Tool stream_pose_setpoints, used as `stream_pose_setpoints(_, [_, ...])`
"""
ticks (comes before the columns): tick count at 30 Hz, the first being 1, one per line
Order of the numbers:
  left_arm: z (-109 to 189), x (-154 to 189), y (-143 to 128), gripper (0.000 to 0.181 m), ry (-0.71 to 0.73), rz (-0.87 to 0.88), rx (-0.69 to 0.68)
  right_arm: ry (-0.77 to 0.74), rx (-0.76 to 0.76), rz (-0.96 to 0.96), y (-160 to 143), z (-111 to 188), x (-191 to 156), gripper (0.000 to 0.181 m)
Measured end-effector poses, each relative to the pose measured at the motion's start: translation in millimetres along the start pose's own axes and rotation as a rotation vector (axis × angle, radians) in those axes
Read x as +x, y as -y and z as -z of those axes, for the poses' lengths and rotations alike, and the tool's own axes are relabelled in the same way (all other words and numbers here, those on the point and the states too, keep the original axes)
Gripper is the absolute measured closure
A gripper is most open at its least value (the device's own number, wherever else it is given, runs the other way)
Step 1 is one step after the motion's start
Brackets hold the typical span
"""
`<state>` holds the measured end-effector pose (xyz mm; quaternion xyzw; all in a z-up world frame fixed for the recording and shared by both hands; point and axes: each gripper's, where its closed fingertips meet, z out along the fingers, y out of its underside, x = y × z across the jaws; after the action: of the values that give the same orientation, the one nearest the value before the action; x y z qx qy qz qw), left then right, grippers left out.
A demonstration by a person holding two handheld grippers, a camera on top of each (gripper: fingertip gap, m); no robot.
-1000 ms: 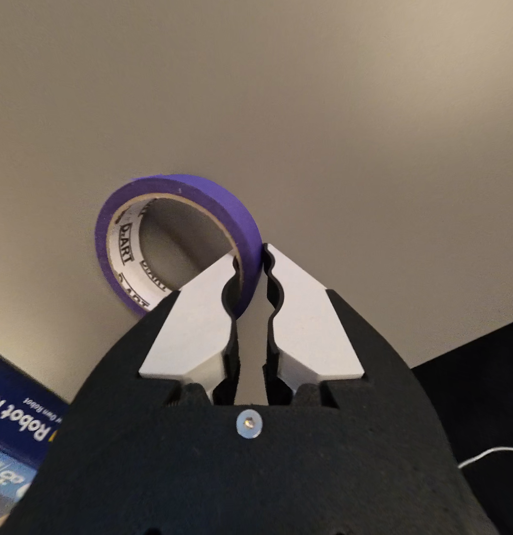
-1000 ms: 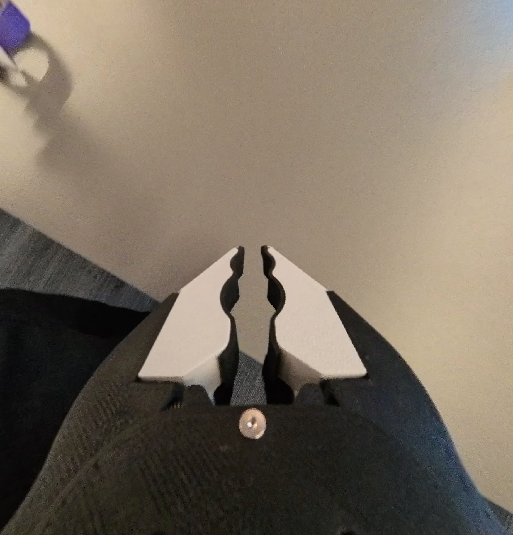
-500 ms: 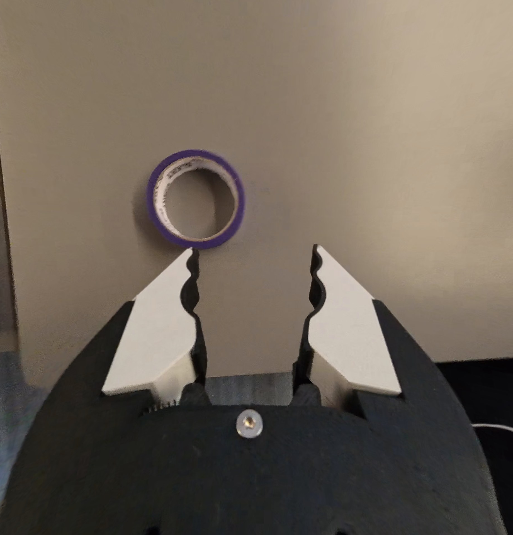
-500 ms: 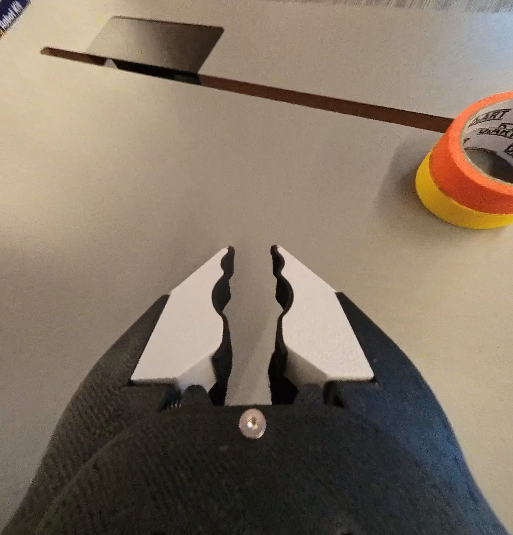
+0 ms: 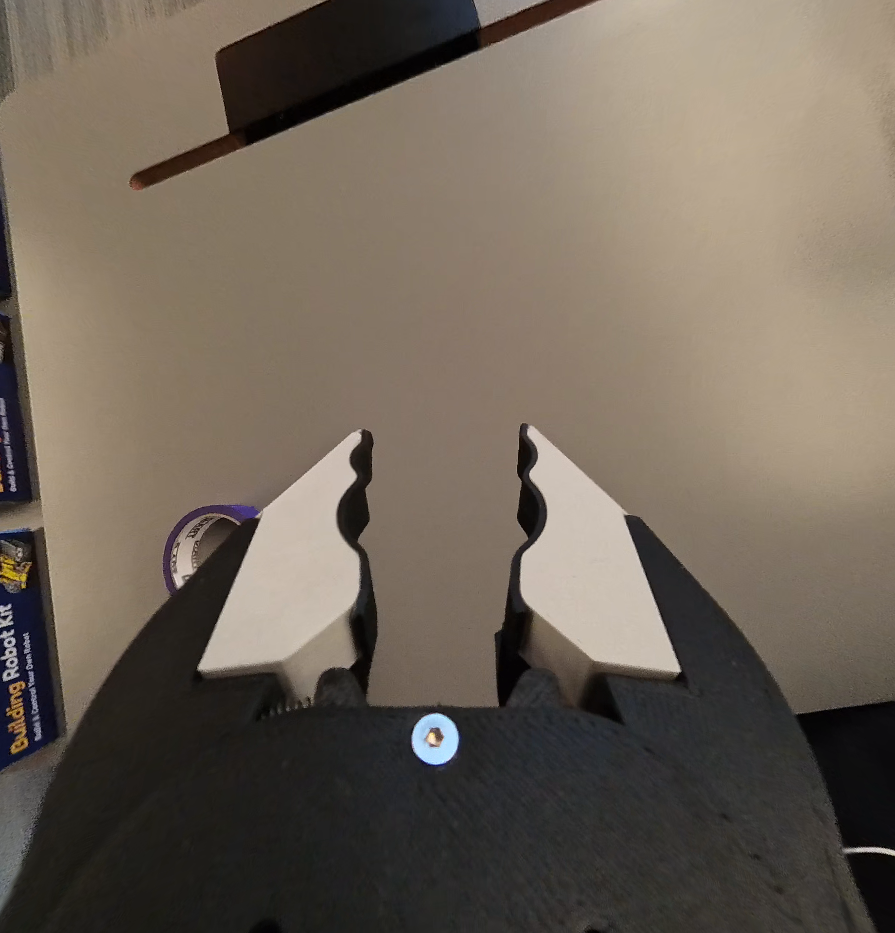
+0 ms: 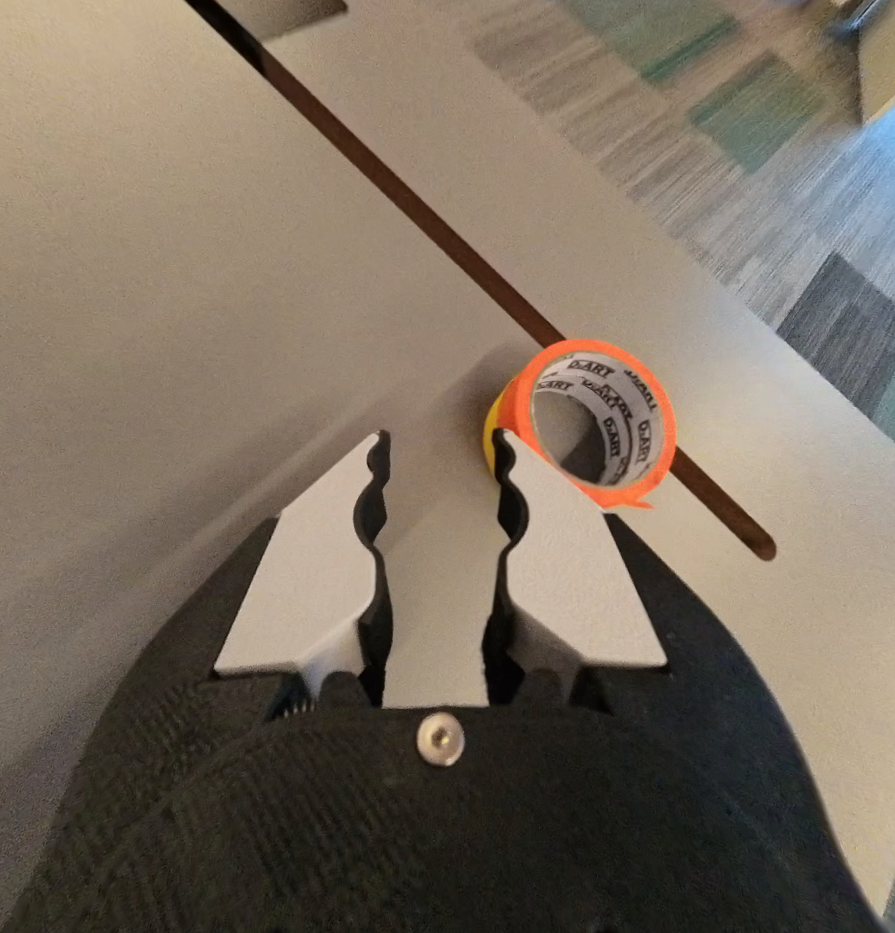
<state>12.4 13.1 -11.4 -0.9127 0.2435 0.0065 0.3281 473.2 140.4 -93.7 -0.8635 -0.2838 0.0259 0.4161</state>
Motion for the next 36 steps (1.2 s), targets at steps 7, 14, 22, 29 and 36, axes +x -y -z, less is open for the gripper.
stream_pose_setpoints(7, [34, -3, -22, 0.125, 0.06, 0.081, -0.013, 0.039, -0.29, -0.094, -25, -71, 41, 0.145])
stream_pose_setpoints(14, [69, -31, -92, 0.127, 0.183, 0.279, -0.068, 0.153, -0.283, -0.22, -10, -57, 37, 0.173])
stream_pose_setpoints(22, [101, -29, -104, 0.132, 0.133, 0.377, 0.054, 1.144, 0.535, -1.245, 233, 86, -92, 0.174])
stream_pose_setpoints(29, [209, -64, -93, 0.127, 0.014, 0.501, 0.433, 1.938, 0.201, -1.647, 376, 147, -385, 0.174])
stream_pose_setpoints(36, [386, -158, -202, 0.141, 0.063, 0.51, 0.707, 2.369, -0.235, -1.754, 471, 227, -705, 0.174])
